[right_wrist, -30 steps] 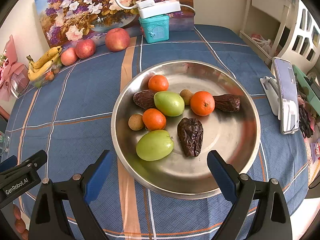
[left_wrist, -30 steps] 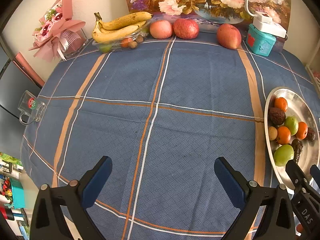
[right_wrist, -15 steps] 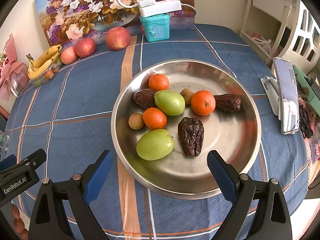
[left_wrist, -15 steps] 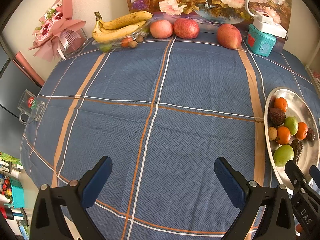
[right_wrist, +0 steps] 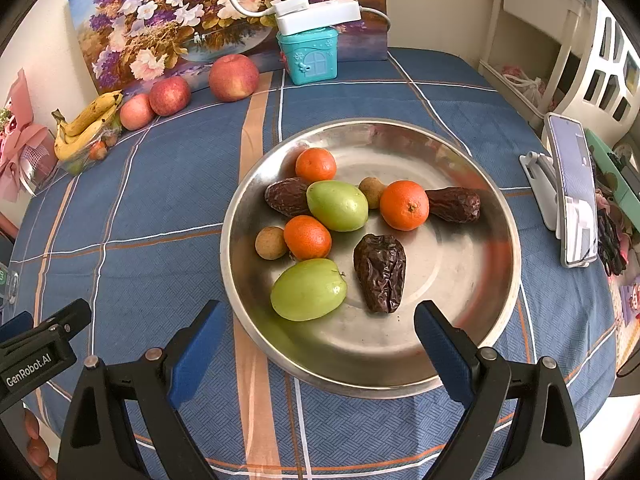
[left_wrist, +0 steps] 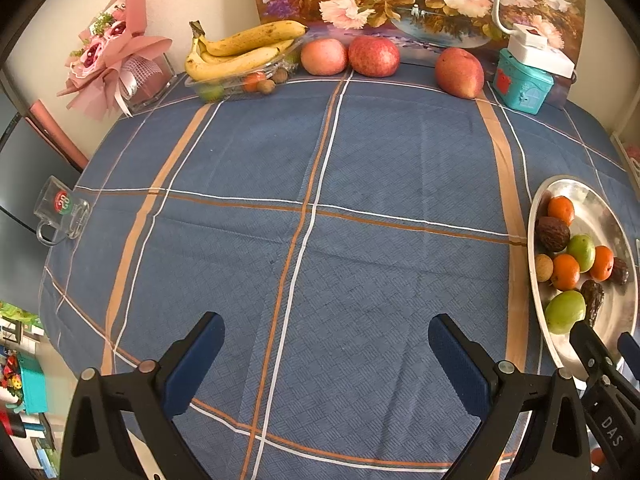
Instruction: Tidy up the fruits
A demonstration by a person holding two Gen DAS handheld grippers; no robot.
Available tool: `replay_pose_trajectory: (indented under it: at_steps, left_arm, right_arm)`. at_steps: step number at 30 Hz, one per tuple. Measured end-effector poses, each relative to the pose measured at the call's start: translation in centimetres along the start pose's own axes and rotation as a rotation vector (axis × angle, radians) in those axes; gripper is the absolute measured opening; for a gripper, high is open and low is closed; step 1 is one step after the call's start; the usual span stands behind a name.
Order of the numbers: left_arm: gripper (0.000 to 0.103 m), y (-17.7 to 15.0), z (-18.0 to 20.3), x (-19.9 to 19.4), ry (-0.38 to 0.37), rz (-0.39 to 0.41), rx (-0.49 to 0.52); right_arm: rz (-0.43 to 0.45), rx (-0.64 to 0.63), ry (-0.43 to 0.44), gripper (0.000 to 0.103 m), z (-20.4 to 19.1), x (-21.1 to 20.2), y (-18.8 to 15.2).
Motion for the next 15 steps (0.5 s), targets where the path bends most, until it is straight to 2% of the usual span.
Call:
replay_pose_trajectory:
  at_steps: [15]
  left_arm:
    - [0.103, -0.01, -0.27, -0.02, 0.010, 0.003, -0.003]
  right_arm:
    - [0.004, 0.021, -0.002, 0.095, 0.44, -0.07, 0.14]
Point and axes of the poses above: each gripper's, at about its wrist camera, not at the fingertips, and x roughly the way its jaws point, z to its right, y to its top, the point moved 6 cm from there along x, roughly the way its jaws point, and after that the axes turned 13 degrees about x, right-handed, at the moved point
